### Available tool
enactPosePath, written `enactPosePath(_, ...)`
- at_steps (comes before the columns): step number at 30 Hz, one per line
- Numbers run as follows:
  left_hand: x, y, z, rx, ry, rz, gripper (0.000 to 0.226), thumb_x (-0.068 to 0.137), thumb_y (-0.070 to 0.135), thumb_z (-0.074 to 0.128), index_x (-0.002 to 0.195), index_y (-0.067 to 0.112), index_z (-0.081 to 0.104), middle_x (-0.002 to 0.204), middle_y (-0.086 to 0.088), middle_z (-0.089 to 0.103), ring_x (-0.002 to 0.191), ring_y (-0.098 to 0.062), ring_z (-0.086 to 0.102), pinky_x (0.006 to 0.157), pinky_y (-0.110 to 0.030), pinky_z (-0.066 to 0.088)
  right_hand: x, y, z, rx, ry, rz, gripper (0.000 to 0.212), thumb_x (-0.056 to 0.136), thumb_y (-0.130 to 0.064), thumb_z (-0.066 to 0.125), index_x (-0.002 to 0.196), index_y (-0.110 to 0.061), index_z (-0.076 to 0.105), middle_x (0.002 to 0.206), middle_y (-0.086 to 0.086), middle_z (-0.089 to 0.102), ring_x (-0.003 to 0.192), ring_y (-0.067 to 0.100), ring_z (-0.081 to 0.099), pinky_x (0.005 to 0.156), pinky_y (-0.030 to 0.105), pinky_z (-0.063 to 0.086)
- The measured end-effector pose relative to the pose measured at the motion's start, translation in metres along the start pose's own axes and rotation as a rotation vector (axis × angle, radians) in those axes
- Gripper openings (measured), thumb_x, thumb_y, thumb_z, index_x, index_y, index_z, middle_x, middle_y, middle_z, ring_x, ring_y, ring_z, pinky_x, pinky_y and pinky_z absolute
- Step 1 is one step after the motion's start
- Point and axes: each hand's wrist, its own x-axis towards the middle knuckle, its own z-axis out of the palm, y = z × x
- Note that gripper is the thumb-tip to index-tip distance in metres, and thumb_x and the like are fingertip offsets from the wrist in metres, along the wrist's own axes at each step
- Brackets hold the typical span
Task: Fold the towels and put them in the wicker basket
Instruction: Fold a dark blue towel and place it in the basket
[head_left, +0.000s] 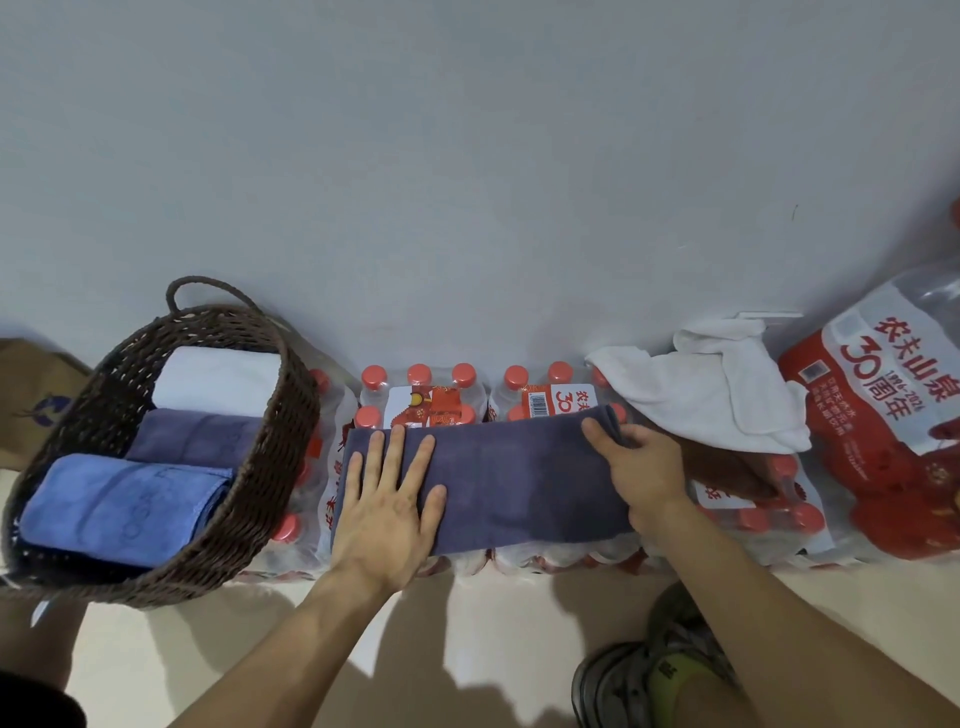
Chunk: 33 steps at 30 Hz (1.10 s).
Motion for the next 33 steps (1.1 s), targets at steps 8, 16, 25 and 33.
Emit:
enactPosePath(8,0.005,0.008,-0.005,-0.065,-0.014,-0.091,0.069,0.093,0.053,0.005,0.155,0.026,-0.008,0.164,-0.008,-0.008,0.150,-0.022,-0.016,0.119,-0.036,-0.016,0.003,0.015,-0.002,-0.492,0.135,-0.259,0.028,0.099,-0.038,0.052,0.085,-0.015,0.062,0.082,-0.001,0.063,0.073,0.016,0.060,0.056,0.019,0.037)
enactPosePath(16,0.010,0.018,-0.004,-0.024,0.019,-0.030,0.065,0.097,0.051,0.008,0.156,0.028,-0.004,0.164,-0.009,-0.005,0.150,-0.026,-0.012,0.119,-0.040,-0.017,0.006,0.017,-0.003,-0.500,0.223,-0.275,0.031,0.101,-0.042,0.047,0.088,-0.016,0.056,0.078,-0.005,0.059,0.069,0.015,0.056,0.065,0.029,0.047)
enactPosePath(25,0.021,0.044,-0.008,-0.054,0.014,-0.053,0.063,0.098,0.049,0.013,0.156,0.029,-0.002,0.164,-0.009,-0.006,0.150,-0.027,-0.011,0.121,-0.049,-0.009,0.013,0.020,-0.016,-0.530,0.251,-0.237,0.032,0.100,-0.044,0.047,0.086,-0.017,0.055,0.074,-0.006,0.054,0.067,0.014,0.051,0.066,0.027,0.038)
enactPosePath(33,0.025,0.070,0.006,0.025,-0.046,0.167,0.060,0.097,0.049,-0.004,0.152,0.029,-0.017,0.163,-0.001,-0.015,0.147,-0.023,-0.024,0.117,-0.045,-0.021,0.023,0.005,-0.045,-0.571,0.276,-0.253,0.030,0.100,-0.043,0.047,0.088,-0.018,0.058,0.074,-0.006,0.057,0.070,0.014,0.055,0.069,0.029,0.041)
